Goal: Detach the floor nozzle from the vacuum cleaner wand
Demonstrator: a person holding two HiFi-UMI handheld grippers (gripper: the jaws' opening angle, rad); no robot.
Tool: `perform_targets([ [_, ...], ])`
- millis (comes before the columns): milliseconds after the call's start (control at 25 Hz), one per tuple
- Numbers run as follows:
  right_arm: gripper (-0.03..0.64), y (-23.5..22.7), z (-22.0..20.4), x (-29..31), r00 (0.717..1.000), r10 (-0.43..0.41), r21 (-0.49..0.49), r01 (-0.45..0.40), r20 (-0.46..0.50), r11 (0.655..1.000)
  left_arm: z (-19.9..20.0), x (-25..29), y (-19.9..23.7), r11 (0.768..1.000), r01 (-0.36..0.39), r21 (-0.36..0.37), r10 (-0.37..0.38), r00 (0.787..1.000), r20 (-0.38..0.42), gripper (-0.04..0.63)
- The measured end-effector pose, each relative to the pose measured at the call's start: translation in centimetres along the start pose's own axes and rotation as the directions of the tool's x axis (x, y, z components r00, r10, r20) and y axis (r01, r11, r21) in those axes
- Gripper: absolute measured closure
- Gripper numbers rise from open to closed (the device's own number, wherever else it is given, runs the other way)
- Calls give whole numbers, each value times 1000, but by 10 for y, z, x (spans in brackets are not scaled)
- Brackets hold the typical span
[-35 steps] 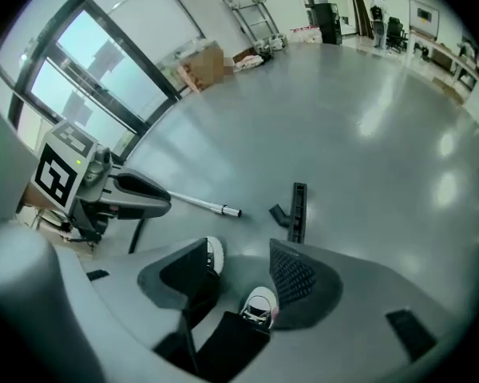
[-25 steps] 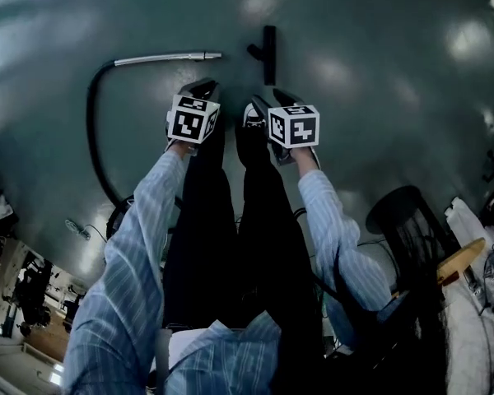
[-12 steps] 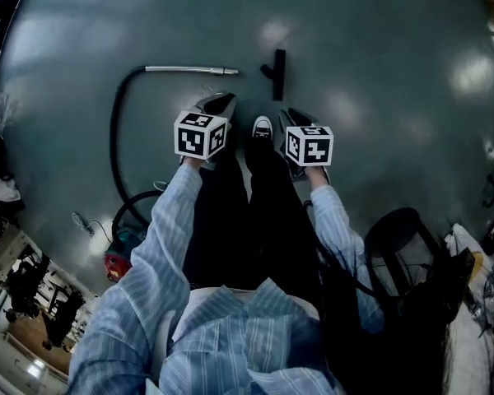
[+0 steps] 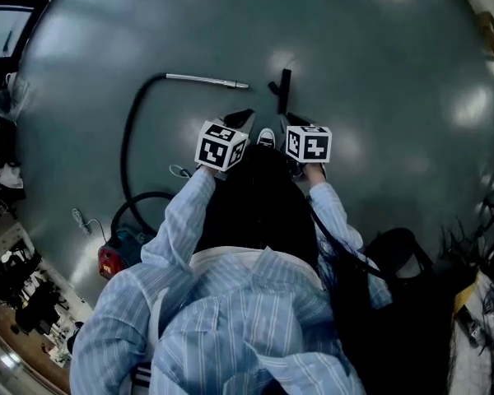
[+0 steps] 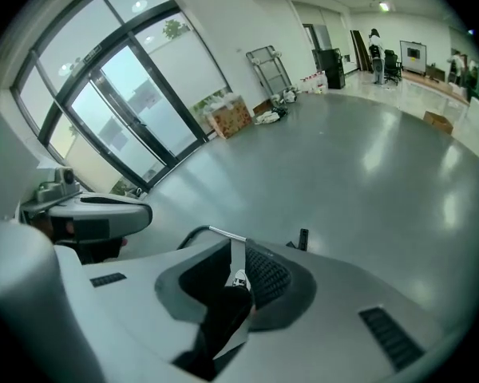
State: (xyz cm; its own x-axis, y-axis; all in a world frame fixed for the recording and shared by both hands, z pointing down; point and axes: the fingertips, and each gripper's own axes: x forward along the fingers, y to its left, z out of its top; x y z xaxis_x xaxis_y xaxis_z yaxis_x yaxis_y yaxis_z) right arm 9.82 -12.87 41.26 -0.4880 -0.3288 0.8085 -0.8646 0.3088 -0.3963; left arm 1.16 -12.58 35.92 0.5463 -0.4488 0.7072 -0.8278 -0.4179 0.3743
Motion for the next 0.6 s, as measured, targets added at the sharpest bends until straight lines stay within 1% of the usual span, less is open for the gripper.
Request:
perform_targets([
  [200,561,34,-2,-16,1000,3,-9,-3,3,1000,-21,-40,2,999,-35,-36,35,999,22,575],
  [320,563,55,-9,-26,999,40,-37,-40,1,999,-30,-61,1,997,-58,-58,60,998,26,575],
  [400,563,71,-14,-33,998,58,-54,-58,-1,997,-33,-75,-2,996,-66,-63,68,997,37,575],
  [600,563,119,-23,-41,999,46,-106,-45,6,993,-41,-113,0,997,-58,-53,63,993,95,575],
])
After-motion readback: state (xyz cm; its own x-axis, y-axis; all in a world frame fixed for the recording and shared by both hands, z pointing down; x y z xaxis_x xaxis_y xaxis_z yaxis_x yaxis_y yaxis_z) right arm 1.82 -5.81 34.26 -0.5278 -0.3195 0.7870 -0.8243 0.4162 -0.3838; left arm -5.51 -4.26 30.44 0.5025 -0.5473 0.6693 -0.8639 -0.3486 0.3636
